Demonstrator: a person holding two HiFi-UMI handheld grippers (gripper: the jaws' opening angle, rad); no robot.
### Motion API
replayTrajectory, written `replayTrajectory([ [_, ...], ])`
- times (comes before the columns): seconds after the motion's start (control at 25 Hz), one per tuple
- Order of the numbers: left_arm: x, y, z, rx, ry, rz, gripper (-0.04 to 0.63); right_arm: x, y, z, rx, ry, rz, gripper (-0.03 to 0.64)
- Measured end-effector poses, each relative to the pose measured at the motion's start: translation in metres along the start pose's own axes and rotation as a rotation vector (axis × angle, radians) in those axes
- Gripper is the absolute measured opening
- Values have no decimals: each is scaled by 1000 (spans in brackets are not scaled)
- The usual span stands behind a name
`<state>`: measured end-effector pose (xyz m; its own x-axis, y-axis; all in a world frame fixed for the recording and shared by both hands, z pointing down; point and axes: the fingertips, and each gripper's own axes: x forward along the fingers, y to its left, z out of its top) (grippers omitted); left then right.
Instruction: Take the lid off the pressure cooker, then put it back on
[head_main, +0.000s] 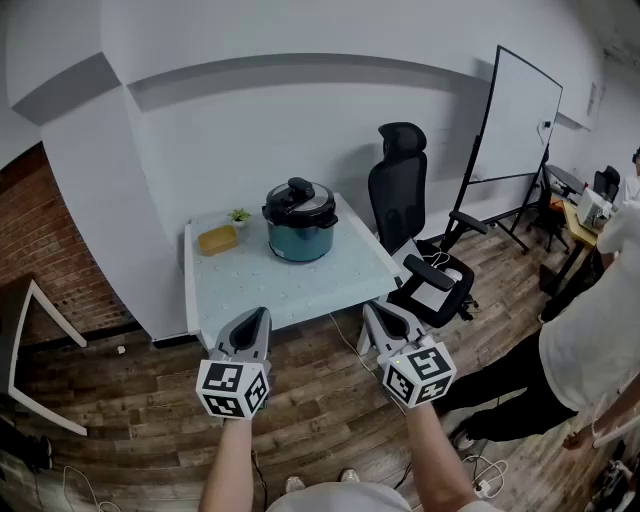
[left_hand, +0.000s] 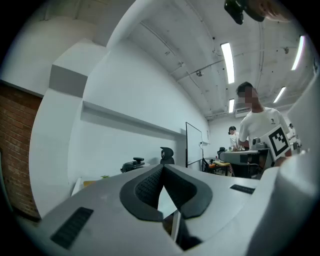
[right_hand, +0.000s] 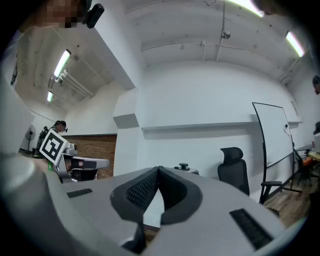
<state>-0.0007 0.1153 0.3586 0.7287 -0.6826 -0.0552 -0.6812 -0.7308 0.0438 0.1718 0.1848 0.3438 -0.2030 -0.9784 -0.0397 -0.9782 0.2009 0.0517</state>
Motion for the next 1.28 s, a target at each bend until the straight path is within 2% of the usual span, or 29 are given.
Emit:
replayTrajectory([
  [0.16, 0, -2, -1, -7, 3, -1, 12, -3, -3, 2, 23, -17, -7, 2],
  [1.16, 16, -10, 0, 3, 13, 16, 12, 2, -25, 2, 9, -17, -8, 5],
  [1.24, 18, -11, -1, 6, 18, 24, 12, 6, -26, 0, 13, -7, 11, 218],
  [1.28, 19, -12, -2, 8, 20, 27, 12, 7, -26, 0, 10, -4, 16, 257],
])
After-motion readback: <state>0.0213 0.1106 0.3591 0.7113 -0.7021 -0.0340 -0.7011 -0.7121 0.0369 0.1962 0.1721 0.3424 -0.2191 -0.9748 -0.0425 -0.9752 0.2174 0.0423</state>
